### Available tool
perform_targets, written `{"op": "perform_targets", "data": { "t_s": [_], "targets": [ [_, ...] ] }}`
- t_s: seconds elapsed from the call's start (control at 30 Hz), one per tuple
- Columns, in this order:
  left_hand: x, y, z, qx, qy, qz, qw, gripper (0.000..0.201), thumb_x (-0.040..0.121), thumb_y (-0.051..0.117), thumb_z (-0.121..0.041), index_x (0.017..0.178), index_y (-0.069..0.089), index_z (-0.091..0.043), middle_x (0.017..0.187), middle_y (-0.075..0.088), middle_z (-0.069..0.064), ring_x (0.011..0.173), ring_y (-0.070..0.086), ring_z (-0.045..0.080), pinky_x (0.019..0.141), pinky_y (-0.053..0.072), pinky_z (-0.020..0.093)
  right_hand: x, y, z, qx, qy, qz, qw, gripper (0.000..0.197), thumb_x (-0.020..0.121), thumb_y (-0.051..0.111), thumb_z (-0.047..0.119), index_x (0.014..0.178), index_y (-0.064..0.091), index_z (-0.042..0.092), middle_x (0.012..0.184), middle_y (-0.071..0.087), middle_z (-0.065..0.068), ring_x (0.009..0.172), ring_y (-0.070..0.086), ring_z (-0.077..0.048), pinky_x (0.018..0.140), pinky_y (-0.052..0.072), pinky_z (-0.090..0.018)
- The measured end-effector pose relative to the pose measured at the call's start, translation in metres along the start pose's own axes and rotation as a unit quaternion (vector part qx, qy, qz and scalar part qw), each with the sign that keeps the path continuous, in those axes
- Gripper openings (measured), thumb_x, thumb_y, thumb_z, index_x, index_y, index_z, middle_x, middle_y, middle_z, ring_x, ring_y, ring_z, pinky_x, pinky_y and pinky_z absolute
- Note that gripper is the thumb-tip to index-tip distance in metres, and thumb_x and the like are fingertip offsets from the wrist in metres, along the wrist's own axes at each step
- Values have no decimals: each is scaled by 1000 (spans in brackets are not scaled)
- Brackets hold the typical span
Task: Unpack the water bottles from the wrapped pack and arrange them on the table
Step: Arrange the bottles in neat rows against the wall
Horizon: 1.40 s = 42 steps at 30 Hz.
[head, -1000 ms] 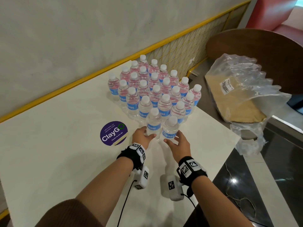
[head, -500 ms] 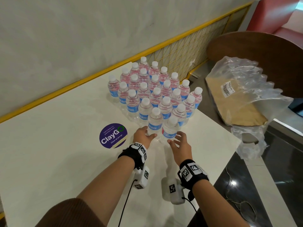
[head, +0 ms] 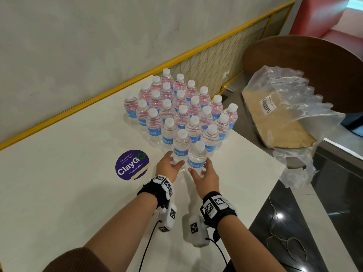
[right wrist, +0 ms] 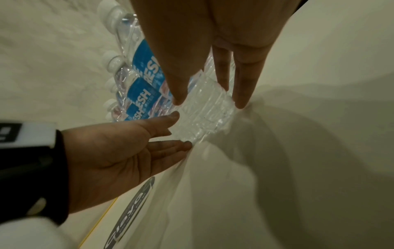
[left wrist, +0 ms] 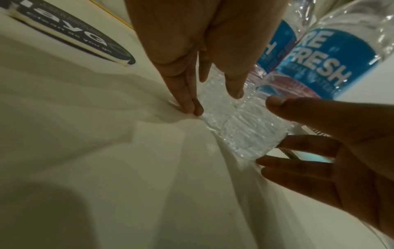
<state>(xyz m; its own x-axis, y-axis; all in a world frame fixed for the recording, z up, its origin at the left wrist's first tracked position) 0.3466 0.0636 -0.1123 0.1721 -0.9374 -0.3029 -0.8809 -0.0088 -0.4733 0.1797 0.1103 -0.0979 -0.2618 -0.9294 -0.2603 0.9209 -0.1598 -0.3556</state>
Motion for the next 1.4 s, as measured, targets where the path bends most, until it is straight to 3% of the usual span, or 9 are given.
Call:
{"op": "perform_targets", "data": {
  "t_s": [0.37,0.57,0.77,0.97,1.13,1.2,1.3,1.37,1.4],
  "targets": [
    [-6,2,-8,-2,0,22,1000,59,85,68,-20,138,44,-16,130,56,14,111,61,25,95,41,27,8,0,-2,9,10,-28,1000,67,79,73,29,136,39,26,129,54,-4,116,55,-24,99,46,-40],
    [-5,6,-6,28,-6,43,999,42,83,67,-20,122,54,-14,103,63,6,98,63,23,89,46,28,12,1,-2,-1,9,-23,1000,67,78,73,31,136,39,26,129,54,-5,115,55,-25,98,47,-40],
    [-6,5,-7,31,3,59,998,45,82,69,-21,124,52,-16,114,63,5,104,63,21,84,43,25,13,2,0,-1,5,-17,1000,66,78,73,30,135,39,26,129,53,-5,116,54,-24,99,46,-38],
    [-6,6,-11,39,7,70,997,42,81,69,-25,120,53,-19,116,65,2,105,64,22,93,48,36,16,2,1,-13,2,-7,1000,66,79,73,30,135,39,26,129,54,-6,116,54,-23,97,45,-34],
    [-6,6,-12,42,5,79,996,52,79,70,-28,126,49,-17,122,63,4,110,62,22,93,47,34,16,2,1,-20,-1,2,1000,69,78,74,31,136,37,23,130,52,-7,119,52,-24,96,44,-33],
    [-7,4,-14,25,1,74,997,63,78,72,-25,134,43,-17,131,57,4,115,59,24,93,46,33,17,0,1,-12,2,4,1000,81,74,78,32,140,31,21,136,47,-6,123,49,-24,100,43,-35],
    [-10,-9,-23,-2,18,11,1000,91,73,78,-19,146,24,-11,146,34,10,133,41,27,108,38,40,15,-11,16,56,-49,-11,997,99,60,87,23,139,27,32,138,45,1,124,49,-15,103,45,-35],
    [-14,-24,-35,-5,70,-49,996,102,68,80,-15,148,17,-11,150,22,12,141,23,25,115,27,40,13,-21,38,83,-123,-6,989,102,52,89,14,131,31,42,131,51,11,119,53,-5,98,48,-26],
    [-16,-31,-43,-12,100,-72,992,106,66,81,-13,148,13,-12,151,17,12,143,15,24,116,23,40,15,-25,48,80,-153,4,985,102,50,90,12,130,33,41,130,52,12,119,53,-6,97,48,-28]
  ]
}}
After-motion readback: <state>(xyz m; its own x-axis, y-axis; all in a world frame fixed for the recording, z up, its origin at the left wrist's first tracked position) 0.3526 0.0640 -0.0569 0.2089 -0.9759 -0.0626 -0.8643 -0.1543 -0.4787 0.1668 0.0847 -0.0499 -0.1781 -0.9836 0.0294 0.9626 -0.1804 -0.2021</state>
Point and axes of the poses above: each hand's wrist, its own x-axis towards the middle knuckle, its own y-axis out of the palm, z = x × y, the point moved 8 cm from there along x, towards the middle knuckle
